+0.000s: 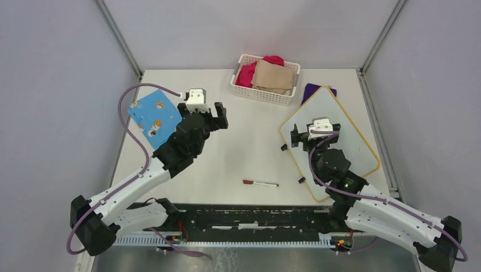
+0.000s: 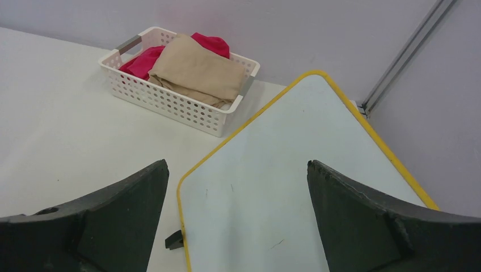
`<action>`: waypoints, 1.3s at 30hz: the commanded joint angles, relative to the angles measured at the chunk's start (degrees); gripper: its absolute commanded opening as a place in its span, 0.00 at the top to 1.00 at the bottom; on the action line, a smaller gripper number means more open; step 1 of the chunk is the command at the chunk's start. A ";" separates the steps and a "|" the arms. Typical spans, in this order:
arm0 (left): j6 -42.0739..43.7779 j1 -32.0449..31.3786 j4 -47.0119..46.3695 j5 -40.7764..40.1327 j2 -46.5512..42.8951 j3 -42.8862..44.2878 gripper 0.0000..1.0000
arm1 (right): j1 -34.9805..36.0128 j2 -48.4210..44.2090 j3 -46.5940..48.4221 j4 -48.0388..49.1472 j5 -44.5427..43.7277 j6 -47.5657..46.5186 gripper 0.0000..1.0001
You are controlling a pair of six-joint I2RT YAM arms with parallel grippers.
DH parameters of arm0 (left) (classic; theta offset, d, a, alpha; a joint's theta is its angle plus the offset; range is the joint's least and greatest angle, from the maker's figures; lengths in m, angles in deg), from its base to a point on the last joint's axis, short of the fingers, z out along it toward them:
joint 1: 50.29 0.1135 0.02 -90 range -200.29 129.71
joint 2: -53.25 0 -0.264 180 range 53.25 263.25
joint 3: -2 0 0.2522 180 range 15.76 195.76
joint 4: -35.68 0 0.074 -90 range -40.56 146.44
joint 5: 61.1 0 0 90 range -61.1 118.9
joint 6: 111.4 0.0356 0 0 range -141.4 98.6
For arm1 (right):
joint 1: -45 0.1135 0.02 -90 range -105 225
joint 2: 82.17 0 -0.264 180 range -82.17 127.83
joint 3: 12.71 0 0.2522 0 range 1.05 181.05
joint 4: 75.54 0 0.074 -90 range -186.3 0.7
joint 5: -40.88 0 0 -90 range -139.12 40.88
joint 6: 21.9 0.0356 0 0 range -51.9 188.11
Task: Write a sentence on the whiteboard
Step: Move the whiteboard to the center of the board.
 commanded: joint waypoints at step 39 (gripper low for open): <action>11.17 -1.49 -2.97 42.94 12.44 4.67 0.00 | 0.05 -11.28 10.21 -24.78 8.26 4.59 0.02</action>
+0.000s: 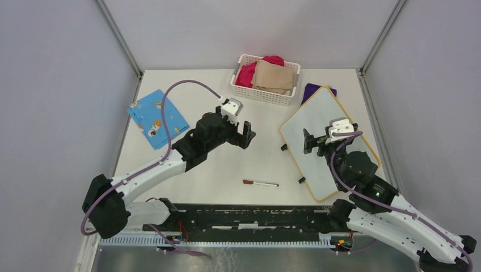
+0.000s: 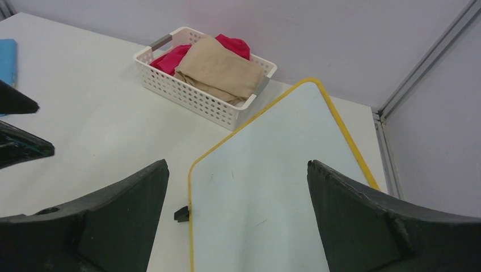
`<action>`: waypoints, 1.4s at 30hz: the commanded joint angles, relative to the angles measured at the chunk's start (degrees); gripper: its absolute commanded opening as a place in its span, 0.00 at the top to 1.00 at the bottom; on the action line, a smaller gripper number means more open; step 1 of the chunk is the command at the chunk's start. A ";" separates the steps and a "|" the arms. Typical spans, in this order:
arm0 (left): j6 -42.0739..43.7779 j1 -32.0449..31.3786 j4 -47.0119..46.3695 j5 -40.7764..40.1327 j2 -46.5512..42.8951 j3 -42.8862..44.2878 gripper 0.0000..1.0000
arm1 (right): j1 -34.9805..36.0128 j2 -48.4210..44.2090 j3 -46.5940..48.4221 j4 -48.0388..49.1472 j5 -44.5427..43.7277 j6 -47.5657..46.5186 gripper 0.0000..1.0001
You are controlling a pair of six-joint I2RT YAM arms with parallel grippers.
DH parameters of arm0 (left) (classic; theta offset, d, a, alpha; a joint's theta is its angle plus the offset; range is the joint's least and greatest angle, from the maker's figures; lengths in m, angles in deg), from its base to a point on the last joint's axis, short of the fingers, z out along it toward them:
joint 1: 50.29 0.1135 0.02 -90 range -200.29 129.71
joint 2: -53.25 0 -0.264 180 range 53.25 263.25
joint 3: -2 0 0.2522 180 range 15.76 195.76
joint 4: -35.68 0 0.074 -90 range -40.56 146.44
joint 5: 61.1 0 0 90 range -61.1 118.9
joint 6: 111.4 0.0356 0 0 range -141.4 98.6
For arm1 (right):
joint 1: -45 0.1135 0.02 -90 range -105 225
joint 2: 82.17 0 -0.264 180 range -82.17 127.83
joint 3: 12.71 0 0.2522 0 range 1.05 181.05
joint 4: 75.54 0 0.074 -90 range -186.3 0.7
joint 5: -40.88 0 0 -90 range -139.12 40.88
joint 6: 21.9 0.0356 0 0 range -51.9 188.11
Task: Write a sentence on the whiteboard
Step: Move the whiteboard to the center of the board.
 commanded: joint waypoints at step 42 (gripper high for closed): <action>19.09 -2.60 -10.86 32.30 53.73 30.01 0.24 | 0.05 -8.77 0.58 3.05 14.52 -6.45 0.02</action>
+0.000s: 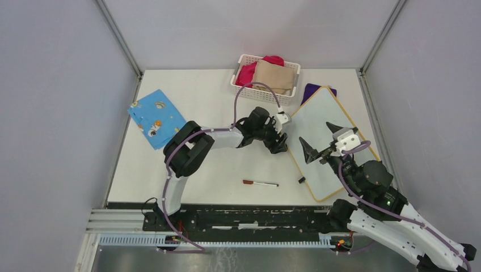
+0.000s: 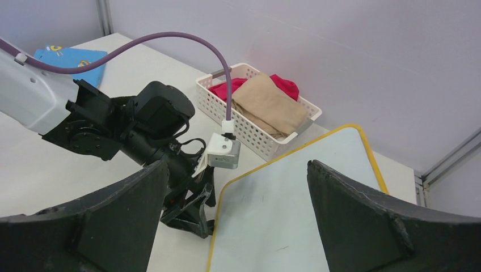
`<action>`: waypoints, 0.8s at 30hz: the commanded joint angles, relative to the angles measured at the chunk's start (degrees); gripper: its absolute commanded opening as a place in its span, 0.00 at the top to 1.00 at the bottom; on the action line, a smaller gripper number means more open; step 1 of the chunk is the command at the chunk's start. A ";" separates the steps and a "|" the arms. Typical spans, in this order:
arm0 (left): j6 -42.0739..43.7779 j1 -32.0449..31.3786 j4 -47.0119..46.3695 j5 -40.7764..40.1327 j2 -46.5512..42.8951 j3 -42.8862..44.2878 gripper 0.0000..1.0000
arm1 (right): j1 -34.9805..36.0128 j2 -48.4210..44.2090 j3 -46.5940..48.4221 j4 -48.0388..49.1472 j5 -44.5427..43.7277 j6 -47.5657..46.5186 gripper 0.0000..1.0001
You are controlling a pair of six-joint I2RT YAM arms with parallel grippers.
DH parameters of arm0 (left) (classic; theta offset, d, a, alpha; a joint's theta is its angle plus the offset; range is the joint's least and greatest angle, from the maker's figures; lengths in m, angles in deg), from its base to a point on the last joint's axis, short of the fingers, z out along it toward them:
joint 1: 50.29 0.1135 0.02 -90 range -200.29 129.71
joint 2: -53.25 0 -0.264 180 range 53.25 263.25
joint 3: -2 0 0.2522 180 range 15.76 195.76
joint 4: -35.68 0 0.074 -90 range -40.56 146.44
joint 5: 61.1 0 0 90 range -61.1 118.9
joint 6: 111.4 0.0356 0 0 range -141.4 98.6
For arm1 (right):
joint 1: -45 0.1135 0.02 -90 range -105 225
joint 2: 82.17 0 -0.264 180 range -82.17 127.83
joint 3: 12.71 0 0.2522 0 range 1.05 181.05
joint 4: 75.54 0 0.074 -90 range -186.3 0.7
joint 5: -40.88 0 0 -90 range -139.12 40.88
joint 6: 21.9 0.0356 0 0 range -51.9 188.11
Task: Write a sentence on the whiteboard
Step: Move the whiteboard to the center of the board.
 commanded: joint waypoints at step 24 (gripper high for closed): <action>3.29 -1.46 -3.80 -1.79 3.21 3.16 0.61 | 0.05 -1.94 1.61 2.66 -3.28 -1.88 0.02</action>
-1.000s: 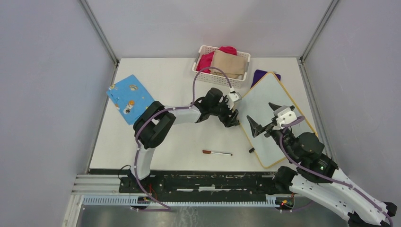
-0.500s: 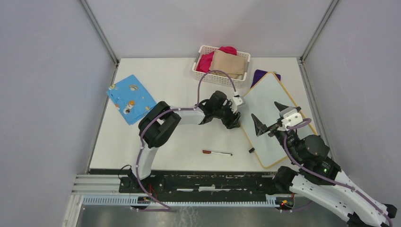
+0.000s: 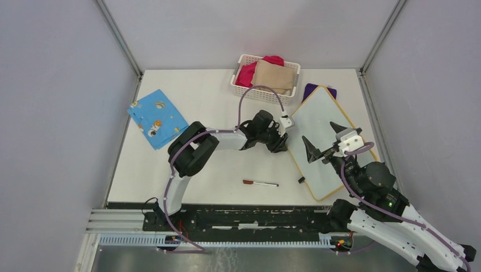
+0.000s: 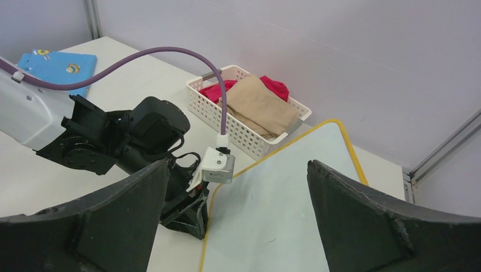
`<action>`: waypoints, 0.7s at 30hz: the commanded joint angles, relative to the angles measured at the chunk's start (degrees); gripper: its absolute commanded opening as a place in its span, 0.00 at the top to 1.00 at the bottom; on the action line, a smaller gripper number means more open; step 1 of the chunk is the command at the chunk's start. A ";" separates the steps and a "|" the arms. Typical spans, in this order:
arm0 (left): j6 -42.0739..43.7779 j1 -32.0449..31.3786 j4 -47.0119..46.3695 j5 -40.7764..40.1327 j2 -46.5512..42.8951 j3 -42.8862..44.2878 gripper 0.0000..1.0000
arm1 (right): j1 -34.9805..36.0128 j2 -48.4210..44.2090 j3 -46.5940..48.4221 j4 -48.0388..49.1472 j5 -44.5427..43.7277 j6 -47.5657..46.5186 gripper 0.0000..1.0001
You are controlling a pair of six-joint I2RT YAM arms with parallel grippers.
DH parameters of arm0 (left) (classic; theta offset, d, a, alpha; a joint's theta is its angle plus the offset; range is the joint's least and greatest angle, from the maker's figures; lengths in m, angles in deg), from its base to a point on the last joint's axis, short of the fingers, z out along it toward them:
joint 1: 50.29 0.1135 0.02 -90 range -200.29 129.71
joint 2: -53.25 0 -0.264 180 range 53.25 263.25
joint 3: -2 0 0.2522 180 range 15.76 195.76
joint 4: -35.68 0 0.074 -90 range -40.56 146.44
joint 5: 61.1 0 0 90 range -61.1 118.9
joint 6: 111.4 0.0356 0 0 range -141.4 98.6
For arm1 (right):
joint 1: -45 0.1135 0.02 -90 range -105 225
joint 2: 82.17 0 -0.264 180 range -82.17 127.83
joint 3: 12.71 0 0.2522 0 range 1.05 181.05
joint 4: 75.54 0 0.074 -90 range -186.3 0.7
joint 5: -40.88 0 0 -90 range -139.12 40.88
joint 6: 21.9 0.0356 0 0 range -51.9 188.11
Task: Write a sentence on the whiteboard
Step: Move the whiteboard to the center of the board.
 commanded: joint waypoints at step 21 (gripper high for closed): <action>2.09 0.06 -7.01 -8.59 -5.60 -6.84 0.98 | -0.01 -0.78 1.01 3.01 -1.13 0.45 0.02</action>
